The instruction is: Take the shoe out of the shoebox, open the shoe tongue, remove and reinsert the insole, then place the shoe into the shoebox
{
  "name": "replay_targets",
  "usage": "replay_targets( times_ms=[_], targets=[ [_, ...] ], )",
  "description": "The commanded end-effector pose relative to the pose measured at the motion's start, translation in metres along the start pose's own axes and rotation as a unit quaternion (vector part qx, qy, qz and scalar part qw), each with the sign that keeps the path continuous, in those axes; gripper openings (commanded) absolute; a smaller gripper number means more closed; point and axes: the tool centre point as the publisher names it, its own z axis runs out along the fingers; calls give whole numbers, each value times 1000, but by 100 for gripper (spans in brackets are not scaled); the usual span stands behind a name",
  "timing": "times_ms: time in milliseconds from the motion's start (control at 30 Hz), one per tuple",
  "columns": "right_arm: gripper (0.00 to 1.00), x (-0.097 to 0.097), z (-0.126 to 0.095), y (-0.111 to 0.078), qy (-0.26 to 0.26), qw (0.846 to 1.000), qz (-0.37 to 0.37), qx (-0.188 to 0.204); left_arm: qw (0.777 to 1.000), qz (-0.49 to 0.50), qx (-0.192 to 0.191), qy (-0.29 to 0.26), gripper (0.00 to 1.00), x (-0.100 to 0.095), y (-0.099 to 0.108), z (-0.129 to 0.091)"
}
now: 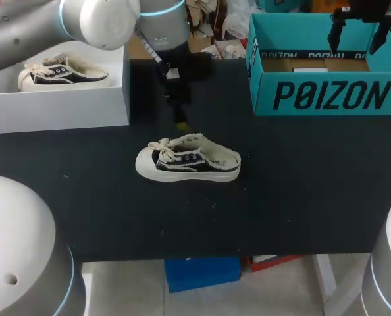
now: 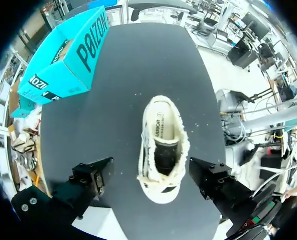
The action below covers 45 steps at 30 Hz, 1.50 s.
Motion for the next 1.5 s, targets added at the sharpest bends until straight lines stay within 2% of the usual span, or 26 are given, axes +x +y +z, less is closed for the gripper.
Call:
replay_targets(
  times_ms=[33,67,100,200,767,800,867,933,1067,1233,1500],
  targets=[
    [100,0,0,0,0,1000,0,0,994,14,79,-75,100,28,29,-18],
    [100,0,0,0,0,1000,0,0,992,24,96,-79,100,30,31,-20],
    [100,0,0,0,0,1000,0,0,992,24,95,-81,100,33,33,-20],
    [100,0,0,0,0,1000,0,0,980,59,159,-106,100,39,37,-27],
    [100,0,0,0,0,1000,0,0,978,77,162,-105,100,43,37,-28],
    [100,0,0,0,0,1000,0,0,975,87,162,-127,100,41,39,-33],
    [100,0,0,0,0,1000,0,0,968,87,189,-138,100,41,44,-36],
    [100,0,0,0,0,1000,0,0,964,96,198,-151,100,42,49,-36],
    [100,0,0,0,0,1000,0,0,962,76,213,-155,100,40,73,-28],
    [100,0,0,0,0,1000,0,0,959,68,220,-166,100,37,91,-17],
    [100,0,0,0,0,1000,0,0,948,62,248,-189,100,35,95,-8]
  ],
)
